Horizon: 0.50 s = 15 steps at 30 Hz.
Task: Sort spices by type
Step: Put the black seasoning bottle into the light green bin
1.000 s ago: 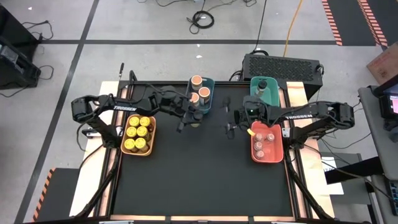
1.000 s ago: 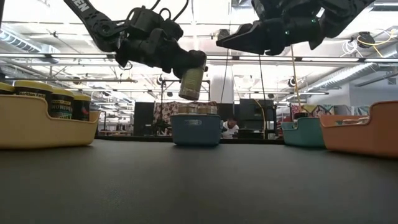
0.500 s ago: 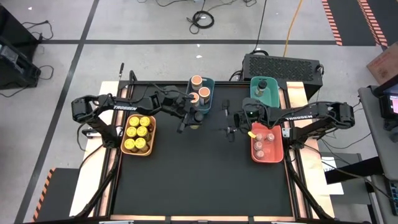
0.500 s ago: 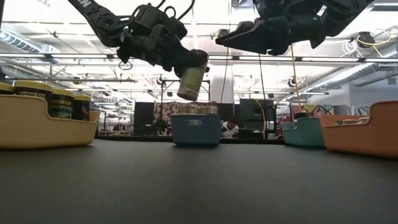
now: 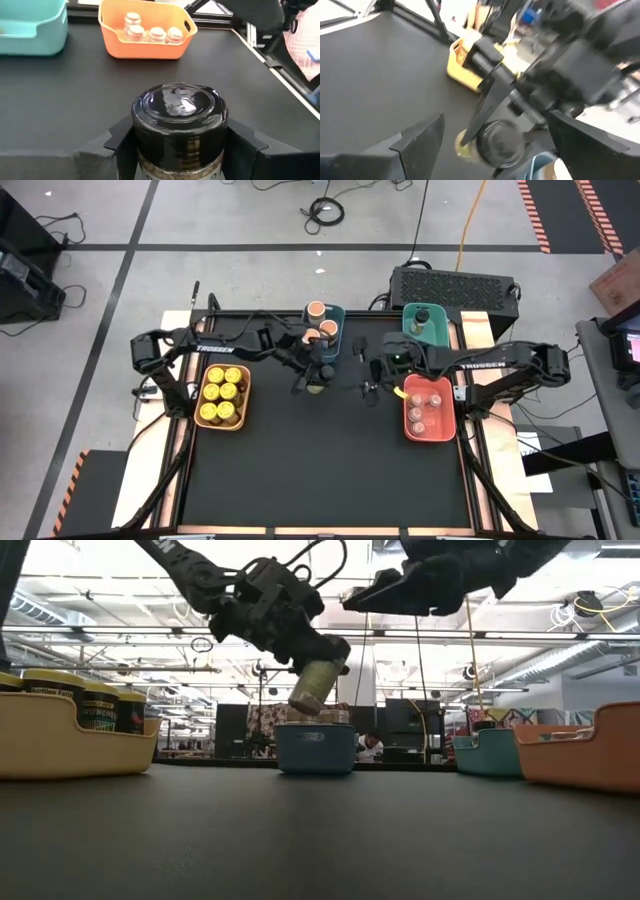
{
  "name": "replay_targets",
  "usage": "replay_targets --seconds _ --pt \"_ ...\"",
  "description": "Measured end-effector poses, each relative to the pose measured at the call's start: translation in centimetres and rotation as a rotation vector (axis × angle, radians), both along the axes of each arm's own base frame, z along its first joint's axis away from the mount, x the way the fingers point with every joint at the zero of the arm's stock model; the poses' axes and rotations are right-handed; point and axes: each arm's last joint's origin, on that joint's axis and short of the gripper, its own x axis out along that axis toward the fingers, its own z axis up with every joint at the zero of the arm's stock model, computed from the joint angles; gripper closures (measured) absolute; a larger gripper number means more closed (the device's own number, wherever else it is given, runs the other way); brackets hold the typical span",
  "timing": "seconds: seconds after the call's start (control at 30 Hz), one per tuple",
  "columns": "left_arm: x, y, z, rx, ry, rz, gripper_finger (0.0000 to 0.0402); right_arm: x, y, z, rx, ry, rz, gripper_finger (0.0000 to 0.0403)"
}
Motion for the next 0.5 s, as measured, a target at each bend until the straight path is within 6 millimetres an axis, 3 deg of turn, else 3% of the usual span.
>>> replay_targets --seconds 0.17,0.5 --pt "0.33 0.12 0.79 0.018 0.008 -0.013 0.0189 0.11 0.25 0.48 -0.009 0.069 0.015 0.0055" --pt "0.51 -0.61 0.81 -0.012 0.024 -0.042 0.0189 0.55 0.82 -0.37 -0.072 0.100 0.084 0.0055"
